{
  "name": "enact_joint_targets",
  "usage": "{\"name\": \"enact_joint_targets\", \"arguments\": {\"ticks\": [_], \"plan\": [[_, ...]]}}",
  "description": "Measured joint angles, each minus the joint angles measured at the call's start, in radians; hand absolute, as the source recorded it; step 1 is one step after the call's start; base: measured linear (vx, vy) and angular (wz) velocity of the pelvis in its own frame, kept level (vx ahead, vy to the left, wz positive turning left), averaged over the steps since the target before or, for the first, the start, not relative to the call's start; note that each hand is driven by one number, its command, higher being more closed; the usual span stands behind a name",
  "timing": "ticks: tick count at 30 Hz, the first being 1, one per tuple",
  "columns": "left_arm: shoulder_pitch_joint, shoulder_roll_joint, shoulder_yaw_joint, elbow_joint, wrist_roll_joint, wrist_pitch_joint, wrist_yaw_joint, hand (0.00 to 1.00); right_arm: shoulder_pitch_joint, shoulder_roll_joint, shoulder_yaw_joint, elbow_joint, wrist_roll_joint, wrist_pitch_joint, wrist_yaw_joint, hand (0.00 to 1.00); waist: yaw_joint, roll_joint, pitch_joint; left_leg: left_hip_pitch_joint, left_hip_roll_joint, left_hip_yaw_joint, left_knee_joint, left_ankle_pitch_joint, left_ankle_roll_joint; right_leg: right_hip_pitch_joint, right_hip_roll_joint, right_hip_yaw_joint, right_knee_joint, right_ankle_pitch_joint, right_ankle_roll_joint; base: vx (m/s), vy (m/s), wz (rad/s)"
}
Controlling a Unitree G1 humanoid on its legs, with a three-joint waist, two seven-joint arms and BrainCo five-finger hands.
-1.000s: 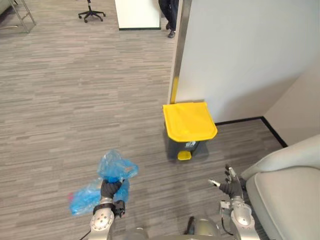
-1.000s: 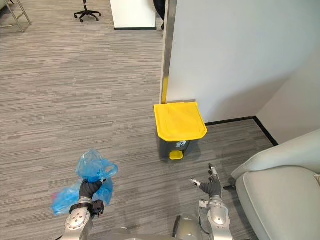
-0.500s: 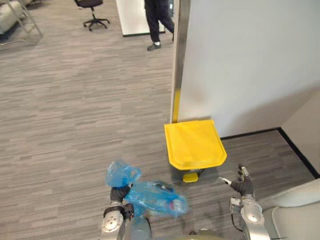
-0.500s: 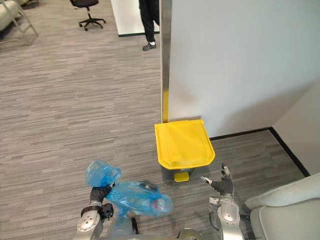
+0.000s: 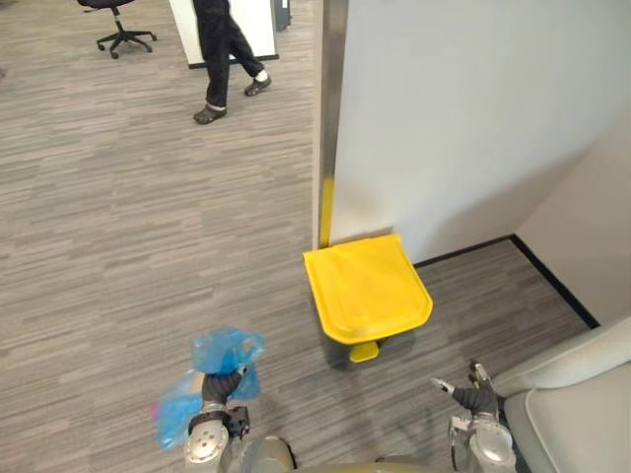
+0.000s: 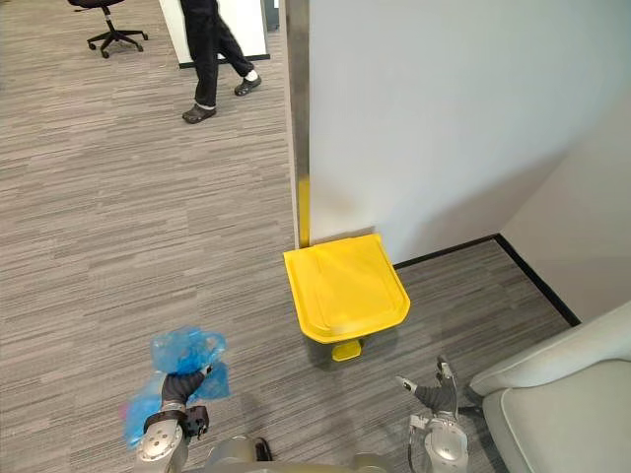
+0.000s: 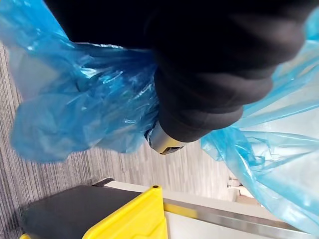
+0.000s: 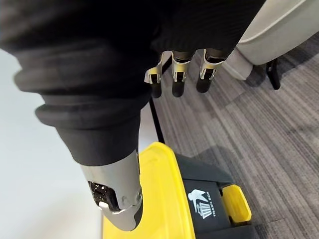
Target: Gather rubbish on tea table into small bin, then transfer packed bag to large trash can.
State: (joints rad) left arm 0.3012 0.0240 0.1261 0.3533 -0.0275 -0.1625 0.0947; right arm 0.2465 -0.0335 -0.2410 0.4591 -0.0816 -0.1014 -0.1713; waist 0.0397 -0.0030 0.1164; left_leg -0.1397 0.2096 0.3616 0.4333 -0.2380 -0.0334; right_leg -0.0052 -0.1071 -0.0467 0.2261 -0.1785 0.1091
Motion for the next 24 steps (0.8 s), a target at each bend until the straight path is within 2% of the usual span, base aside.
{"name": "enact_joint_targets", "arguments": {"ticks": [2, 4, 5, 6, 7, 8, 10, 13, 14, 15, 16, 17, 18, 19, 20, 21, 22, 24], "plan": [[0.007, 0.000, -0.001, -0.006, -0.001, 0.000, 0.000, 1.00, -0.006, -0.003, 0.001, 0.000, 0.001, 0.000, 0.000, 0.00, 0.003, 0.002, -0.001, -0.016, -0.001, -0.001, 0.029, -0.031, -0.007, -0.006, -0.002, 0.003, 0.008, -0.014, -0.007, -0.01, 0.079, -0.04], [0.015, 0.003, -0.005, -0.012, -0.001, 0.001, 0.001, 1.00, -0.017, -0.002, 0.001, -0.002, 0.002, 0.001, -0.001, 0.00, 0.004, -0.016, 0.010, -0.022, -0.017, -0.005, 0.060, -0.071, 0.009, -0.037, -0.029, 0.007, 0.098, -0.058, -0.002, 0.04, 0.090, 0.06], [0.016, 0.003, -0.007, -0.012, -0.001, 0.002, 0.001, 1.00, -0.018, -0.003, 0.001, -0.002, 0.002, 0.001, -0.001, 0.00, 0.004, -0.022, 0.012, -0.019, -0.023, -0.005, 0.062, -0.080, 0.013, -0.047, -0.037, 0.005, 0.142, -0.060, -0.002, 0.08, 0.076, 0.01], [0.016, 0.003, -0.010, -0.012, -0.001, 0.004, 0.005, 1.00, -0.026, -0.002, 0.003, -0.001, 0.002, 0.003, 0.000, 0.00, 0.006, -0.025, 0.028, -0.002, -0.030, -0.006, 0.060, -0.091, 0.030, -0.124, -0.050, -0.008, 0.317, -0.042, -0.031, 0.09, 0.063, 0.02], [0.012, 0.007, -0.018, -0.007, -0.001, 0.008, 0.013, 1.00, -0.043, 0.003, 0.001, 0.000, 0.003, 0.002, 0.000, 0.00, 0.002, -0.011, 0.057, 0.026, -0.028, -0.020, 0.056, -0.095, 0.037, -0.208, -0.039, -0.013, 0.475, -0.061, -0.081, 0.09, 0.063, 0.04], [0.006, 0.010, -0.029, -0.006, -0.001, 0.011, 0.016, 1.00, -0.043, 0.007, 0.000, 0.000, 0.004, 0.002, -0.001, 0.00, 0.001, -0.010, 0.065, 0.039, -0.027, -0.031, 0.053, -0.097, 0.041, -0.227, -0.026, -0.021, 0.478, -0.078, -0.083, 0.11, 0.025, 0.25], [-0.043, 0.039, -0.068, -0.004, -0.002, 0.011, 0.015, 1.00, -0.042, 0.010, -0.002, 0.001, 0.011, 0.003, -0.001, 0.00, -0.002, -0.025, 0.096, 0.075, -0.024, -0.068, 0.055, -0.115, 0.047, -0.287, -0.002, -0.092, 0.394, -0.073, -0.080, 0.18, -0.068, 0.52], [-0.128, 0.042, -0.094, 0.011, -0.001, 0.009, 0.018, 1.00, -0.045, 0.001, -0.043, 0.005, 0.035, 0.003, -0.015, 0.00, -0.027, -0.037, 0.114, 0.094, -0.042, -0.141, 0.110, -0.173, 0.030, -0.350, 0.005, -0.139, 0.173, 0.048, -0.041, 0.24, -0.132, 0.90], [-0.143, 0.033, -0.100, 0.015, -0.001, 0.007, 0.021, 1.00, -0.039, -0.008, -0.066, 0.009, 0.042, 0.004, -0.027, 0.00, -0.032, -0.039, 0.117, 0.120, -0.056, -0.175, 0.150, -0.218, 0.017, -0.352, -0.001, -0.101, 0.166, 0.076, -0.065, 0.32, -0.193, 0.91], [-0.145, 0.014, -0.106, 0.023, -0.001, 0.007, 0.024, 1.00, -0.040, -0.027, -0.087, 0.017, 0.042, 0.011, -0.029, 0.00, -0.036, -0.014, 0.110, 0.139, -0.047, -0.203, 0.164, -0.248, 0.002, -0.351, 0.001, -0.106, 0.228, 0.066, -0.092, 0.42, -0.216, 0.66], [-0.145, 0.007, -0.119, 0.024, -0.002, 0.007, 0.032, 1.00, -0.036, -0.041, -0.115, 0.020, 0.051, 0.012, -0.030, 0.00, -0.035, 0.009, 0.104, 0.155, -0.040, -0.231, 0.157, -0.262, -0.001, -0.352, 0.004, -0.114, 0.287, 0.013, -0.088, 0.48, -0.218, 0.67], [-0.150, 0.010, -0.134, 0.026, -0.002, 0.003, 0.038, 1.00, -0.032, -0.047, -0.156, 0.020, 0.072, 0.014, -0.031, 0.00, -0.049, 0.019, 0.099, 0.178, -0.043, -0.261, 0.120, -0.264, -0.006, -0.350, -0.003, -0.127, 0.332, -0.024, -0.071, 0.41, -0.172, 0.62], [-0.149, 0.010, -0.133, 0.030, -0.003, 0.001, 0.040, 1.00, -0.032, -0.051, -0.168, 0.022, 0.081, 0.021, -0.035, 0.00, -0.051, 0.024, 0.097, 0.199, -0.041, -0.264, 0.101, -0.261, -0.011, -0.343, -0.006, -0.135, 0.340, -0.031, -0.071, 0.49, -0.144, 0.57], [-0.147, 0.001, -0.130, 0.038, -0.010, 0.001, 0.041, 1.00, -0.036, -0.057, -0.202, 0.027, 0.091, 0.028, -0.038, 0.00, -0.050, 0.051, 0.085, 0.207, -0.022, -0.279, 0.130, -0.238, -0.032, -0.337, 0.006, -0.154, 0.367, -0.068, -0.069, 0.48, -0.160, 0.08], [-0.146, -0.002, -0.127, 0.038, -0.025, 0.001, 0.041, 1.00, -0.043, -0.053, -0.225, 0.028, 0.102, 0.035, -0.041, 0.00, -0.049, 0.057, 0.082, 0.181, 0.018, -0.279, 0.199, -0.204, -0.063, -0.331, 0.023, -0.163, 0.396, -0.098, -0.090, 0.45, -0.161, -0.12], [-0.147, -0.004, -0.127, 0.038, -0.036, 0.001, 0.041, 1.00, -0.048, -0.053, -0.231, 0.027, 0.112, 0.036, -0.041, 0.00, -0.049, 0.058, 0.081, 0.173, 0.029, -0.279, 0.226, -0.188, -0.063, -0.325, 0.032, -0.165, 0.398, -0.108, -0.088, 0.36, -0.197, -0.30], [-0.156, -0.005, -0.123, 0.040, -0.052, 0.001, 0.040, 1.00, -0.059, -0.052, -0.252, 0.028, 0.122, 0.035, -0.042, 0.00, -0.054, 0.061, 0.079, 0.163, 0.052, -0.278, 0.250, -0.155, -0.079, -0.311, 0.056, -0.168, 0.380, -0.109, -0.091, 0.31, -0.149, -0.25], [-0.179, -0.024, -0.123, 0.041, -0.053, 0.001, 0.038, 1.00, -0.066, -0.049, -0.304, 0.028, 0.132, 0.035, -0.046, 0.00, -0.059, 0.058, 0.076, 0.163, 0.060, -0.277, 0.219, -0.118, -0.094, -0.300, 0.068, -0.175, 0.340, -0.103, -0.100, 0.24, -0.108, -0.05]]}}
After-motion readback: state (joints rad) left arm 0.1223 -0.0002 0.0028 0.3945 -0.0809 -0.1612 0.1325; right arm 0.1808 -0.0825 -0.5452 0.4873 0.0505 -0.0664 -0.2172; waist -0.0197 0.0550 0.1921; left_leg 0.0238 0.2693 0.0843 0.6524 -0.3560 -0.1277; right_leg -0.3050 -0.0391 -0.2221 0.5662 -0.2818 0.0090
